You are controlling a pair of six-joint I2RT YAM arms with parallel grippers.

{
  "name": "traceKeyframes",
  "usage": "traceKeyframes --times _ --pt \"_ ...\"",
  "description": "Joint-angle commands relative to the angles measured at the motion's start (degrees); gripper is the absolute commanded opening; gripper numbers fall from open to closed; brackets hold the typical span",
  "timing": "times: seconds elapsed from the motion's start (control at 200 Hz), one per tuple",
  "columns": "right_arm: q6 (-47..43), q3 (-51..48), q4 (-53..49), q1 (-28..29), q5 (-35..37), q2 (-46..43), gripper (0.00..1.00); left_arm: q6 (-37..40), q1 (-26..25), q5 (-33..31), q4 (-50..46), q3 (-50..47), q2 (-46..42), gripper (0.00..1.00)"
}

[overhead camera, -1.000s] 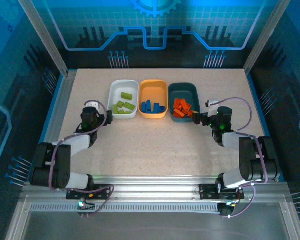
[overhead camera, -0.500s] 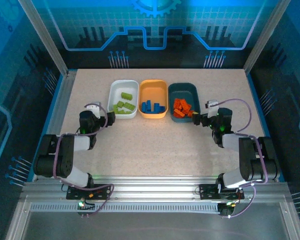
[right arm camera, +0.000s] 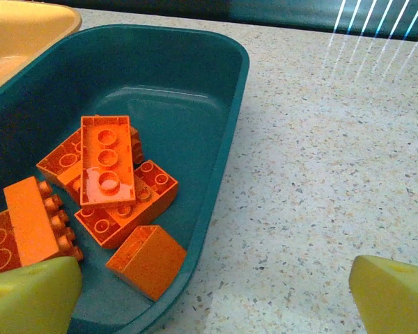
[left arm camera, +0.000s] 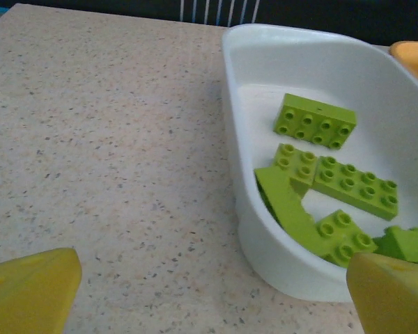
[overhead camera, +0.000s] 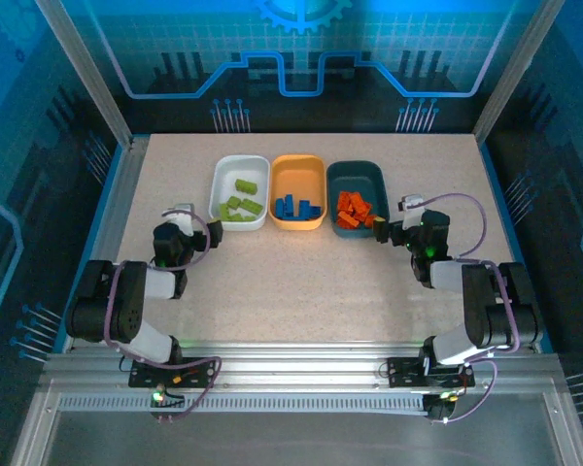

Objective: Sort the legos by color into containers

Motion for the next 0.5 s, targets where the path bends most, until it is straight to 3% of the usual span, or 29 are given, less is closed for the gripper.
traceKeyframes --times 0.0,0.495 --pt "0.6 -0.4 2.3 1.2 3.5 0.7 1.0 -0.4 -1.2 -5.4 -0.6 2.3 0.3 0.99" --pt "0.3 -0.4 2.4 2.0 5.1 0.7 1.0 1.3 -2.3 -5.2 -1.3 3.0 0.5 0.99"
